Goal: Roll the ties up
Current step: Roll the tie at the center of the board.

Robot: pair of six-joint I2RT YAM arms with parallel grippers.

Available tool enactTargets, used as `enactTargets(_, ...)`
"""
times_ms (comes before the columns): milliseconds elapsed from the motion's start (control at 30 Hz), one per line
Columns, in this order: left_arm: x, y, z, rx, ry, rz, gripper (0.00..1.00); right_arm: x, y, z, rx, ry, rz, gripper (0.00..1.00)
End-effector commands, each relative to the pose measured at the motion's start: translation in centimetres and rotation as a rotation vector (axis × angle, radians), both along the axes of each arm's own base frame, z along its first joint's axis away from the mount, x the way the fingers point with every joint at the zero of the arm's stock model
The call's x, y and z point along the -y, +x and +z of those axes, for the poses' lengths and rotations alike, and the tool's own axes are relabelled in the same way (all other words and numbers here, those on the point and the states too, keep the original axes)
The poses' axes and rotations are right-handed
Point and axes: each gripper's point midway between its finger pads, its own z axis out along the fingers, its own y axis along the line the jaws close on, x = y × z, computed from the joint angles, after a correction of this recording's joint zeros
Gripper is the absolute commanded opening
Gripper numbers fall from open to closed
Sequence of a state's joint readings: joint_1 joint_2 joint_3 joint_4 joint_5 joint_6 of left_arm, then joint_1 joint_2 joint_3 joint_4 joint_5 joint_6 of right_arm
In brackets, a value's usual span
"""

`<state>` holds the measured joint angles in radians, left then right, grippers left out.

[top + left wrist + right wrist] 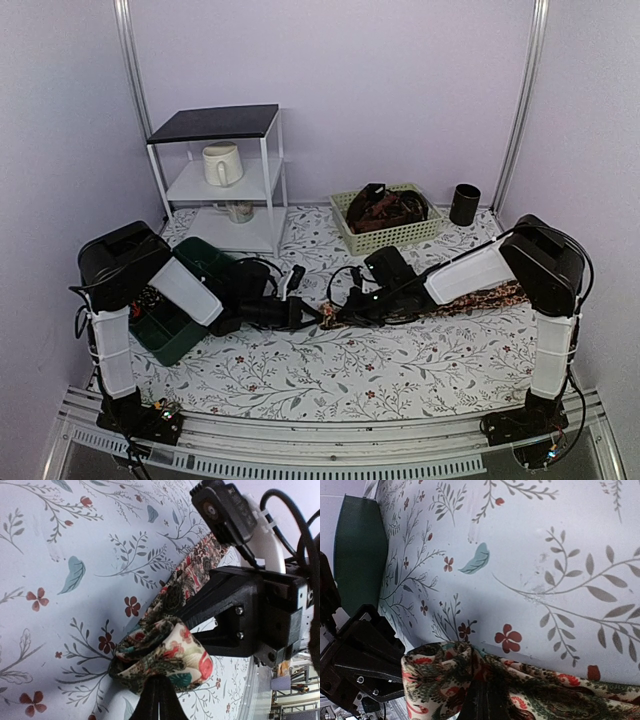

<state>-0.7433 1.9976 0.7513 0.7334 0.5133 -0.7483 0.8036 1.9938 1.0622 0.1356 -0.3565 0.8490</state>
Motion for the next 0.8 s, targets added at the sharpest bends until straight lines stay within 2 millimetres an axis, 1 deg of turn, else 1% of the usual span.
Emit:
enactTargets(0,0.7,-0.1,0.9,0.023,-0.011,-0.031,0.03,1.3,0.8,2.4,0.06,-0.006,-0.055,0.02)
enactTargets(167,1.2,0.0,1.1,0.03,-0.008,-0.044,0.04,2.2,0.9,3.0,0.078,-0.022,-0.09,0.07)
enactTargets(300,1.4,-0.1,0.9,0.032,0.002,-0.054,0.05,3.6,1.1,3.0,0.089,-0.057,-0.144,0.12)
enactTargets(400,1.7,0.0,0.8,0.033,0.003,-0.063,0.05,4.1,1.4,3.8,0.109,-0.055,-0.164,0.16)
enactTargets(533,2.3,-0.1,0.6,0.036,0.008,-0.083,0.04,3.7,1.6,4.6,0.124,-0.036,-0.139,0.24)
enactTargets(600,2.6,-0.2,0.5,0.034,0.014,-0.097,0.05,3.4,1.6,4.6,0.126,-0.033,-0.124,0.29)
enactTargets(767,3.1,-0.2,0.1,0.035,0.025,-0.113,0.05,2.7,1.6,4.1,0.108,-0.029,-0.094,0.3)
